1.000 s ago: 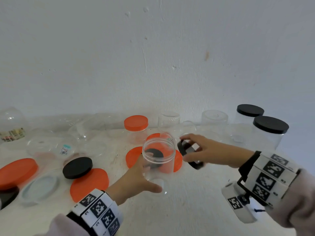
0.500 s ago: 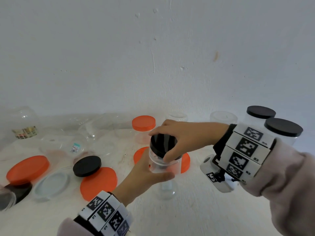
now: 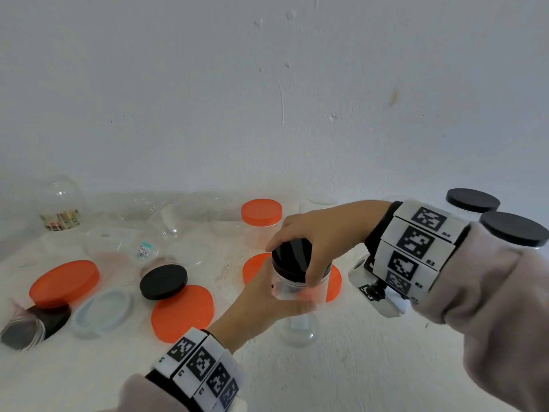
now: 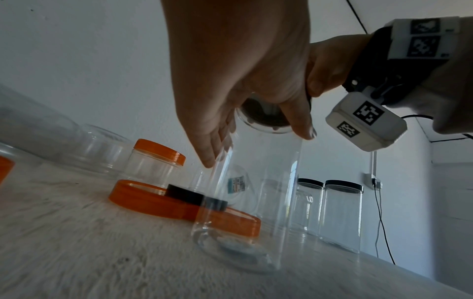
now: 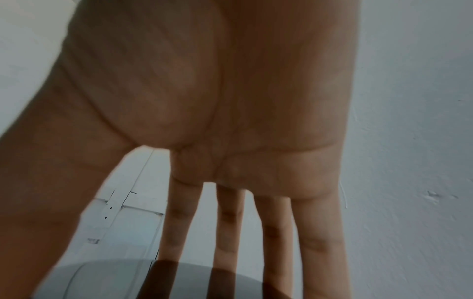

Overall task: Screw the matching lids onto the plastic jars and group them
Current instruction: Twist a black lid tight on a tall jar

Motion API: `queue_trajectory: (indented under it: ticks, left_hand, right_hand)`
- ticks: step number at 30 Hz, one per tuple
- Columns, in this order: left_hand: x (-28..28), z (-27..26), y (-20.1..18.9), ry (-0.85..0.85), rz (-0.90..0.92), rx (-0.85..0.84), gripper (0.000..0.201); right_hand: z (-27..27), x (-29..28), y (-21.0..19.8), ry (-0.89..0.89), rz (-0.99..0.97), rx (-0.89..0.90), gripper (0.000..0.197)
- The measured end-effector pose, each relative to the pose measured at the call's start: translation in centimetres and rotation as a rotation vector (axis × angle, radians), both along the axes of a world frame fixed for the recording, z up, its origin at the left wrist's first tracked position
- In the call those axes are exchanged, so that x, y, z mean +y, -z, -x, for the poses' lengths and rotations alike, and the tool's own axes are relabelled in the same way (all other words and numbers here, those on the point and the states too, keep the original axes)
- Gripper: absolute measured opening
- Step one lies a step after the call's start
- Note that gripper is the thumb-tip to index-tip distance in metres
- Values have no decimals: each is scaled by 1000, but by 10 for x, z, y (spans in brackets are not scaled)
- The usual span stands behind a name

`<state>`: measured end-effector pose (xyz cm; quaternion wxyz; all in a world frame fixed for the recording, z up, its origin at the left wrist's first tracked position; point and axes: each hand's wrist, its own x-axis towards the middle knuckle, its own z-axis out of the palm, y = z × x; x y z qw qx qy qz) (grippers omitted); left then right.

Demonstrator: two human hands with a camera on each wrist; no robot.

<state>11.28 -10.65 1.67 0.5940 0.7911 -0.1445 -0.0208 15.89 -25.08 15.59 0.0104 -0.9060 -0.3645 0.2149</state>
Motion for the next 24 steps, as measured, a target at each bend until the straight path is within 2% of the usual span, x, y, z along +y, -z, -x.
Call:
queue_trajectory:
  ticks: [9, 12, 15, 19, 24]
  left_hand:
    - [-1, 2, -2, 17, 9, -52, 71]
    - [-1, 1, -2, 22, 2, -47, 73]
    - [0, 0, 0, 20, 5, -31, 73]
    - [1, 1, 0, 22, -3, -24, 71]
    - [-1, 0, 0, 10, -20, -43, 71]
  right_hand:
    - [-5, 1, 4, 66, -10, -96, 73]
    - [-3, 4, 8, 129, -13, -123, 67]
    - [-3, 4, 8, 151, -5, -123, 70]
    - [-3, 2, 0, 91, 73, -42, 85]
    - [-4, 1, -3, 53, 69, -79, 77]
